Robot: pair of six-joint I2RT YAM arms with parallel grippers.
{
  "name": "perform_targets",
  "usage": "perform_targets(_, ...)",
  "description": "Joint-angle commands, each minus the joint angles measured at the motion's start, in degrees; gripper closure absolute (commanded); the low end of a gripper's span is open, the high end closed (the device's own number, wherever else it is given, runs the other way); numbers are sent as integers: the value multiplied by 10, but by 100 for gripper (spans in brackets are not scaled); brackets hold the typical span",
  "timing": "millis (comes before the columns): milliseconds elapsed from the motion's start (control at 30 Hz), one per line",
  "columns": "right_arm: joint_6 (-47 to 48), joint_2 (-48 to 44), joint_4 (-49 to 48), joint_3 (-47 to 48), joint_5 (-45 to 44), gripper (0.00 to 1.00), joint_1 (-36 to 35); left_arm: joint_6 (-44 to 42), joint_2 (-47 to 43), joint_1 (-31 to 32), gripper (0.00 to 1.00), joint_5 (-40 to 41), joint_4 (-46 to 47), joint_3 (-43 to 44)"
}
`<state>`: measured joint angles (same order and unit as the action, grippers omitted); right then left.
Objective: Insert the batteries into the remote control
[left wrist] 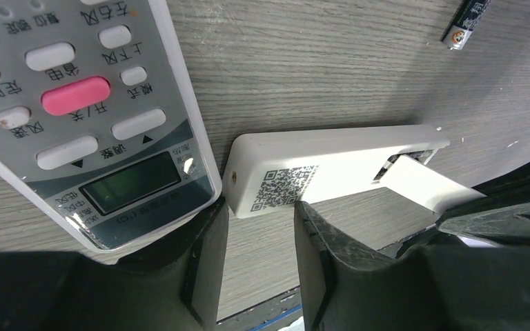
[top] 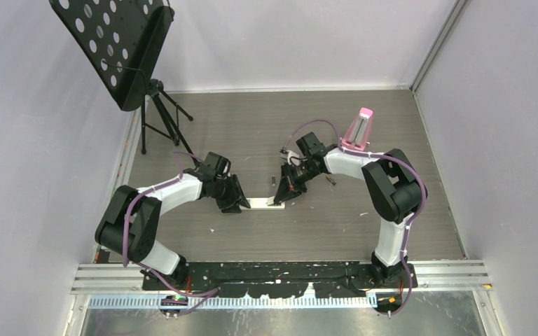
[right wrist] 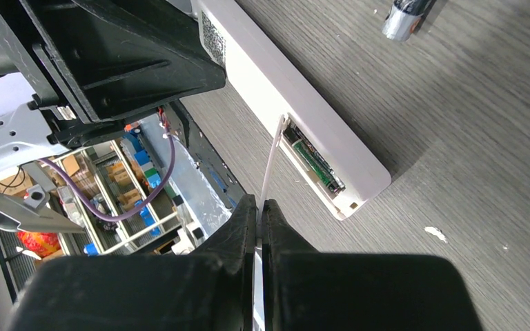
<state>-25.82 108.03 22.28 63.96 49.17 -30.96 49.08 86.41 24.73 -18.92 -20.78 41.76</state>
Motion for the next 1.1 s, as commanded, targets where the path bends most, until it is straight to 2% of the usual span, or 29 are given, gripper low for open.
perform_targets(0, -5, -34, -23, -6, 18, 99, -6, -2, 2, -2, 60, 35, 17, 6)
perform_targets(300, -47, -46, -77, -30, 24, 99, -6, 2, 1, -2, 58, 39, 14, 4)
perform_targets(700, -49, -2, -37, -25, -14, 99, -6, 4, -5, -3, 56, 42, 12, 3)
perform_targets(1067, -71, 27, -41, -20, -21, 99, -4, 1, -6, -3, 57, 34, 19, 2)
